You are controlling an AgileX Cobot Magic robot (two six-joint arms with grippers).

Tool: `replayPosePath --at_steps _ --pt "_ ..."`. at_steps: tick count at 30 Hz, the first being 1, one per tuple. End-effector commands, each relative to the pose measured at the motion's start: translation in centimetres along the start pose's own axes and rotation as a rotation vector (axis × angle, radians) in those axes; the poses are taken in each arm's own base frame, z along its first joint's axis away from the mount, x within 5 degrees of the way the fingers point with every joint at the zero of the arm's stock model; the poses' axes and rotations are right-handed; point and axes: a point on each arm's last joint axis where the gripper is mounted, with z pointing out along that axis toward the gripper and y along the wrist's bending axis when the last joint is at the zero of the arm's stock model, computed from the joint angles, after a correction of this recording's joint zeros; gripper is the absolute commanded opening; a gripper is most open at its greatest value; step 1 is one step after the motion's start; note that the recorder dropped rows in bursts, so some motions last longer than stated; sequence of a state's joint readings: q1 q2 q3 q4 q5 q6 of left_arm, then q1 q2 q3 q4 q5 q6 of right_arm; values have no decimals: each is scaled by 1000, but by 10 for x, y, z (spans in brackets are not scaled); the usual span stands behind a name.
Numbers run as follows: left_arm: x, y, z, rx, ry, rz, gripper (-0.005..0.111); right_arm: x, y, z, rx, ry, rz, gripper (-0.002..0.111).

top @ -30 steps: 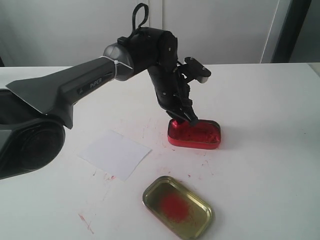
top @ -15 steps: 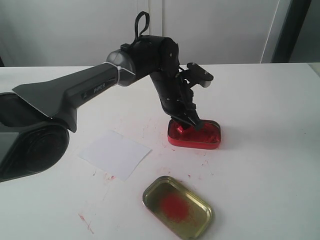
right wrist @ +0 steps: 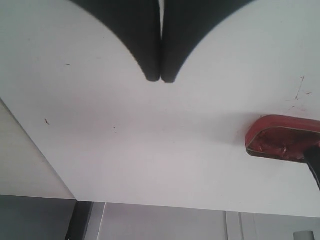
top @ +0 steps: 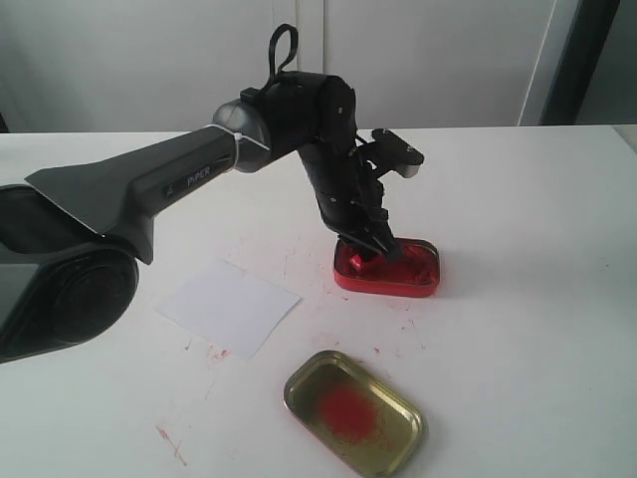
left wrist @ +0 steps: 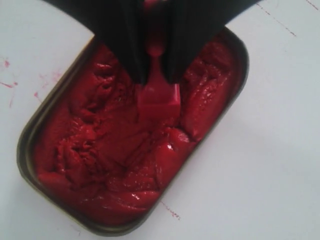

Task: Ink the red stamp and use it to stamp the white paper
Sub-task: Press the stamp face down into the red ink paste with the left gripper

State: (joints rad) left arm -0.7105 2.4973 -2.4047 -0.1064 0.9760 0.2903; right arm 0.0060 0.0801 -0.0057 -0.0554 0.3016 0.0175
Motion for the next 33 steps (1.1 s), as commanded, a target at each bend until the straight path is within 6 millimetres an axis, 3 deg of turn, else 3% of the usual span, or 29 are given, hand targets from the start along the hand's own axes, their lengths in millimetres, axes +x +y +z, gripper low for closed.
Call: replayPosePath --at_steps 1,16,33 --pt "0 0 -1 4 11 6 0 1 0 0 5 -8 8 0" --pt "6 1 20 18 33 21 0 1 0 0 5 -8 8 0" --pt "29 1 77 74 135 -4 0 1 0 0 5 -8 8 0"
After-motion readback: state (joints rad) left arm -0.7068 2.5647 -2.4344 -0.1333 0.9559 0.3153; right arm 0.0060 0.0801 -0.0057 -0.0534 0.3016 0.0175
